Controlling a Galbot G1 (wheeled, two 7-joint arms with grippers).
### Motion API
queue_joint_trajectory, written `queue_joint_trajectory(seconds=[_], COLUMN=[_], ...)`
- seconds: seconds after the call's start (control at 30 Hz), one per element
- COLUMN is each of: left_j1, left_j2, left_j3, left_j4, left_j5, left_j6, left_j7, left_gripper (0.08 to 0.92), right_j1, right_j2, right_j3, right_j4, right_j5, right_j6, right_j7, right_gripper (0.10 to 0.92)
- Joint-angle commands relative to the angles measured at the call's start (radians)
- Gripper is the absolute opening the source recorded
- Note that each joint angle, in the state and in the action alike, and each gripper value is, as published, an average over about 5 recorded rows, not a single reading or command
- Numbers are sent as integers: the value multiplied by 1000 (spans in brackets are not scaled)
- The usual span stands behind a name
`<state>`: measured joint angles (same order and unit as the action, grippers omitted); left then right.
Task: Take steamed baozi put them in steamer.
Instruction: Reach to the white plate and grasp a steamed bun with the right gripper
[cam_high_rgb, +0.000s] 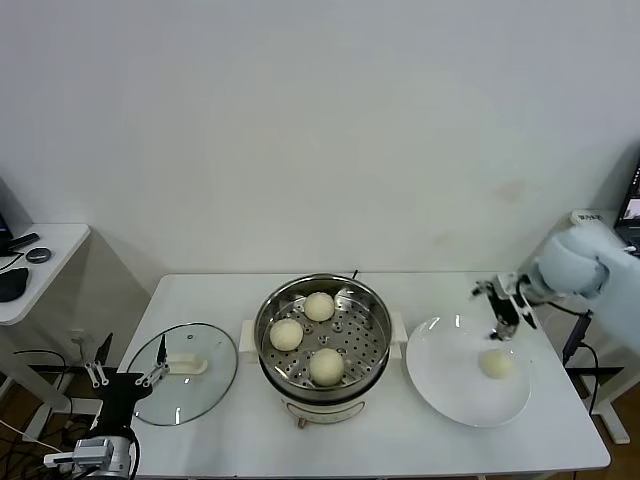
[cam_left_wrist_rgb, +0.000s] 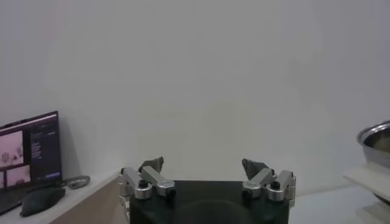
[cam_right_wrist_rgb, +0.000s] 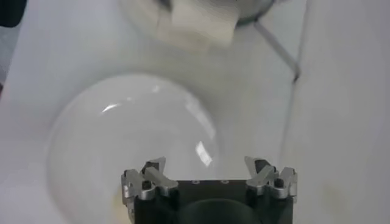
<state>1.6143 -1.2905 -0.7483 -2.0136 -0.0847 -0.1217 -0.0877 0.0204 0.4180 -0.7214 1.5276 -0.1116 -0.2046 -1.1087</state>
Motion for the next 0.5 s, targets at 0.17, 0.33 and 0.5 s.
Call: queue_joint_trajectory(seconds=[0.17,0.33,0.5], left_j1=[5,10,16], left_j2=[-8,-12,-14], left_j3=[6,3,-5], left_j4=[-1,-5,-11], left_j5=[7,9,9], left_j6=[0,0,1], left_j7=[-1,-1,-1], left_gripper=[823,823,823], right_j1=[-351,-393,-399], right_j2=[-6,44,104], right_j3=[248,274,289], right_j4=[-147,-201,-251], right_j5=[-141,-180,-200], right_j6=[15,25,36], right_j7=[-8,2,19], right_gripper=[823,823,823])
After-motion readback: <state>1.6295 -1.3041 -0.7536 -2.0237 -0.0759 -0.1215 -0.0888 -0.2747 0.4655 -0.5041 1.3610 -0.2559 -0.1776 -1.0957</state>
